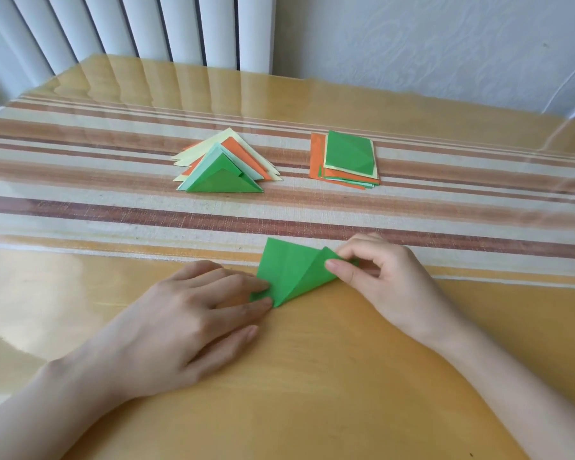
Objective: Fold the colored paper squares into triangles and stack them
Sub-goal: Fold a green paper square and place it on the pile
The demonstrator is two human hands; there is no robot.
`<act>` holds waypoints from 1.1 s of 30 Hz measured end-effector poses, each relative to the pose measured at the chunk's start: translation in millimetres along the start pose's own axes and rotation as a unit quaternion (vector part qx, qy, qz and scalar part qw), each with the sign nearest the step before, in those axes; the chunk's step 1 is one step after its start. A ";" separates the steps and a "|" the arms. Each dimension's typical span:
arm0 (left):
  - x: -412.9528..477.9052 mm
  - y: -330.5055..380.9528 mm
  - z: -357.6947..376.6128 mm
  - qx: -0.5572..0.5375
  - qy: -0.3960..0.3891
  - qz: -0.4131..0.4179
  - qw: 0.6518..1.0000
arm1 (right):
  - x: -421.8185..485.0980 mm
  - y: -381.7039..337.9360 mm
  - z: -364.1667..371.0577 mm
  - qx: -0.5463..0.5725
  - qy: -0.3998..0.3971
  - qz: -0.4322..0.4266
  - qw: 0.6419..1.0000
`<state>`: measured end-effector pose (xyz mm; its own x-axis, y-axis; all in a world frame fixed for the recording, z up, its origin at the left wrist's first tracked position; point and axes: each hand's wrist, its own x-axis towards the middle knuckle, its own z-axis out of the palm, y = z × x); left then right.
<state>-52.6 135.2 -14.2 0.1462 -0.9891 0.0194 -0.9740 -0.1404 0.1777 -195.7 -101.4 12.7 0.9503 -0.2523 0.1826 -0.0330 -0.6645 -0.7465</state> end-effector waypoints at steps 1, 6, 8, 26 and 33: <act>1.3 0.9 0.6 -0.003 0.005 -0.003 1.000 | 6.5 0.1 3.1 -0.010 0.005 -0.002 1.000; 4.4 2.0 4.3 -0.010 0.034 -0.006 0.999 | 27.5 6.6 13.6 -0.082 0.020 0.003 0.996; 5.7 4.8 4.3 -0.016 0.045 -0.010 0.999 | 32.5 8.8 17.8 -0.111 0.024 0.006 0.994; 15.2 28.2 -8.1 0.008 0.118 -0.016 0.993 | 30.0 9.6 23.9 -0.332 0.135 -0.081 0.930; 27.5 33.5 -13.8 0.007 0.088 0.014 0.996 | -21.6 5.0 -2.7 -0.343 -0.026 -0.257 0.903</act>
<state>-78.8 103.9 5.9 0.1457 -0.9698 0.1956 -0.9802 -0.1146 0.1615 -217.2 -101.2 6.7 0.9073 0.2346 0.3490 0.2493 -0.9684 0.0028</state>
